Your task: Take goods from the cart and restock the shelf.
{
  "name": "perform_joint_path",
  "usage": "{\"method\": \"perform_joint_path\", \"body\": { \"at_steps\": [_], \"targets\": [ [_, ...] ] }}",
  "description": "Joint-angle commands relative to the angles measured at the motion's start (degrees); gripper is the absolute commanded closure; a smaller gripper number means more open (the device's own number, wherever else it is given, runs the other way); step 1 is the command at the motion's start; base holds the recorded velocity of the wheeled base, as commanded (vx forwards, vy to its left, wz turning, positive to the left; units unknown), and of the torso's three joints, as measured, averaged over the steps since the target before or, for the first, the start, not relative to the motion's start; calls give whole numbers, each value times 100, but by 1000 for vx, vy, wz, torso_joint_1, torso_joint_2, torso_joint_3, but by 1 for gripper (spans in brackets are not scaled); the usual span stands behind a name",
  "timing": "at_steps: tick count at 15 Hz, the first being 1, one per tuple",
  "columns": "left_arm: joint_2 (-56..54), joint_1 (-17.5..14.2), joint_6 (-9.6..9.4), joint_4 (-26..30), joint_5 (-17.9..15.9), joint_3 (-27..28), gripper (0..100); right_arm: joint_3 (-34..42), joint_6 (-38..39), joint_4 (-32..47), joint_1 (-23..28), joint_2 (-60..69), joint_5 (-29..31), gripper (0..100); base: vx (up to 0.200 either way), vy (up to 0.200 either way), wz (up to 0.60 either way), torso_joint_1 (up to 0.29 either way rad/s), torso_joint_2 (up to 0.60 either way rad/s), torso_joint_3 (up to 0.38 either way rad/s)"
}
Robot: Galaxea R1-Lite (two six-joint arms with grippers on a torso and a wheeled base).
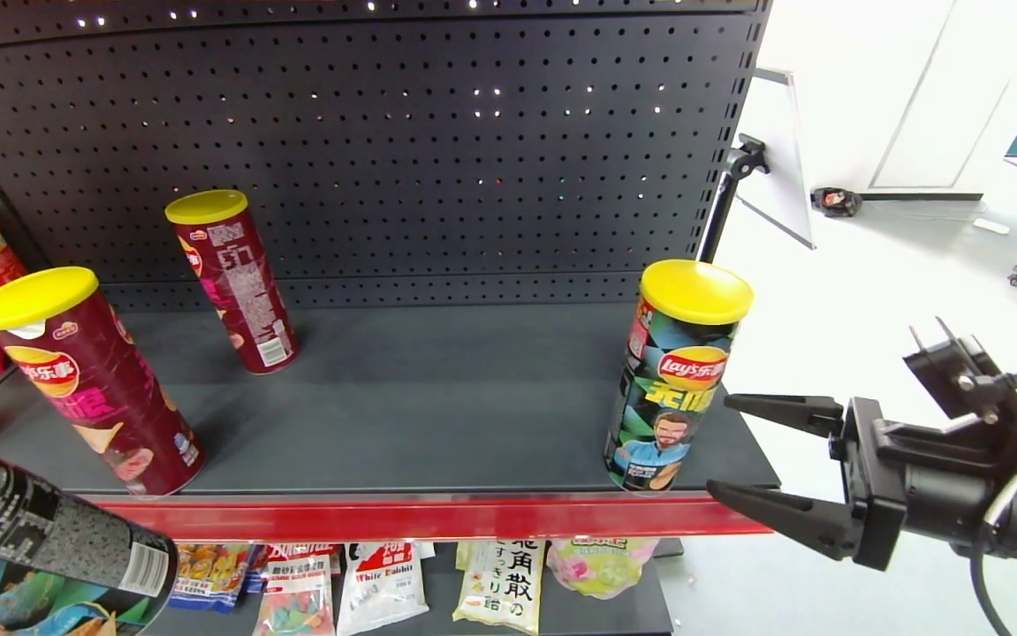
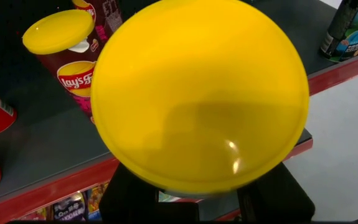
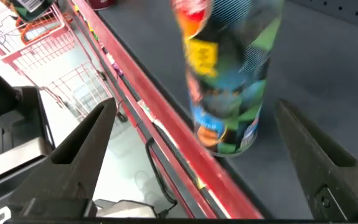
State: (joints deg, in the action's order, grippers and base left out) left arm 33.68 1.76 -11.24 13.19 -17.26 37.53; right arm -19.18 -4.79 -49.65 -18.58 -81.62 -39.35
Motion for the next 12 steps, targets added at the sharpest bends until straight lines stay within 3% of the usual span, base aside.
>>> {"method": "perform_joint_path", "body": {
  "at_steps": [1,3,6,8,9,10,11,12],
  "targets": [
    [42,0,-1,-1,-5,26,100,441,-4,8,56,621,6,0,0,0,0,0,0,0],
    [226,0,-1,-9,-14,228,100,924,-31,17,276,1130,296,0,0,0,0,0,0,0],
    [692,0,-1,-9,-93,597,100,1276,215,96,812,2343,2177,0,0,0,0,0,0,0],
    [868,9,-27,-53,-163,650,100,1338,251,202,909,3046,3399,0,0,0,0,0,0,0],
    [921,9,-27,-97,-225,632,100,1232,251,553,926,3468,4085,0,0,0,0,0,0,0],
    [938,9,-19,-115,-243,632,100,1171,242,799,935,3662,4348,0,0,0,0,0,0,0],
    [991,9,-19,-124,-304,641,100,907,189,1819,944,4365,4867,0,0,0,0,0,0,0],
    [1044,9,-19,-124,-410,632,100,687,92,2645,944,4848,4972,0,0,0,0,0,0,0]
  ]
}}
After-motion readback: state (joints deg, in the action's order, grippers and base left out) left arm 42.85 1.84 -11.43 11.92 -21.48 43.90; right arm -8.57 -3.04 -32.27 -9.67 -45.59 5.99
